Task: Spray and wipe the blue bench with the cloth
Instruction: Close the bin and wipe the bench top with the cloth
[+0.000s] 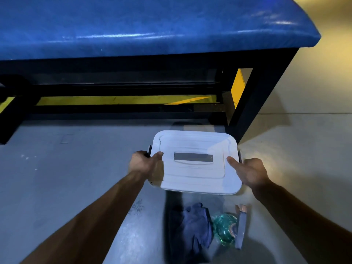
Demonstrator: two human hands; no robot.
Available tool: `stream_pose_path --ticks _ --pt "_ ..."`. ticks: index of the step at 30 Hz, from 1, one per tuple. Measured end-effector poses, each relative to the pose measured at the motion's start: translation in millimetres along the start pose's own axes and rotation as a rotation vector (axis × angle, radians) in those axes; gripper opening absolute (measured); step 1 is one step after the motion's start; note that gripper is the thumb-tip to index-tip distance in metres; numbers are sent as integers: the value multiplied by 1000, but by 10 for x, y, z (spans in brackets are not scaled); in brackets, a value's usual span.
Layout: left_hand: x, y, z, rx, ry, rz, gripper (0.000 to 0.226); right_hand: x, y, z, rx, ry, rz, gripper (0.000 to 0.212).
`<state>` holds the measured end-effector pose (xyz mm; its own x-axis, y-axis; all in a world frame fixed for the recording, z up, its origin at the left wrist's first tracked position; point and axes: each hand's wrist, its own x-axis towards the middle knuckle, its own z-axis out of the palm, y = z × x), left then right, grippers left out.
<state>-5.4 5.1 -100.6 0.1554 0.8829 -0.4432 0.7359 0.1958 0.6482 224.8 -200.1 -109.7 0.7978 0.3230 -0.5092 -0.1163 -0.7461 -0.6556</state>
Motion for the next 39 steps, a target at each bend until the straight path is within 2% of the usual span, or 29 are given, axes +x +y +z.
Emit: stream_pose_path --ticks 4,11,16,20,23,25,27,29,31,33,36,39 --pt "3 -3 8 81 146 86 44 -62 -77 -8 -287 169 -204 45" --pt "-34 -16 102 199 233 122 37 -113 -174 10 -495 289 -388 36" --pt "-131 -46 100 219 239 174 40 -135 -151 21 -417 273 -355 38" --pt "-108 -84 73 43 178 183 47 -176 -123 -43 -317 196 -363 36" --pt "-230 -225 58 -132 291 157 45 -321 -54 -161 -205 149 -341 44" --pt "-415 -475 120 -208 344 62 36 -452 151 -271 -195 120 -379 31" --pt "-597 -769 268 -162 280 -1 40 -551 512 -312 -253 41 -354 32" --pt "-797 -958 454 -88 137 2 42 -607 897 -290 -278 -48 -281 31" --pt "-1012 -1025 622 30 -7 91 30 -643 1209 -221 -276 -95 -212 23" --pt "-1190 -1083 771 228 -159 261 25 -700 1507 -122 -300 -118 -158 21" --pt "-1307 -1143 876 556 -315 458 53 -779 1957 42 -279 -185 -109 31" --pt "-1316 -1178 945 690 -300 540 73 -959 2081 133 -156 -254 -3 27"
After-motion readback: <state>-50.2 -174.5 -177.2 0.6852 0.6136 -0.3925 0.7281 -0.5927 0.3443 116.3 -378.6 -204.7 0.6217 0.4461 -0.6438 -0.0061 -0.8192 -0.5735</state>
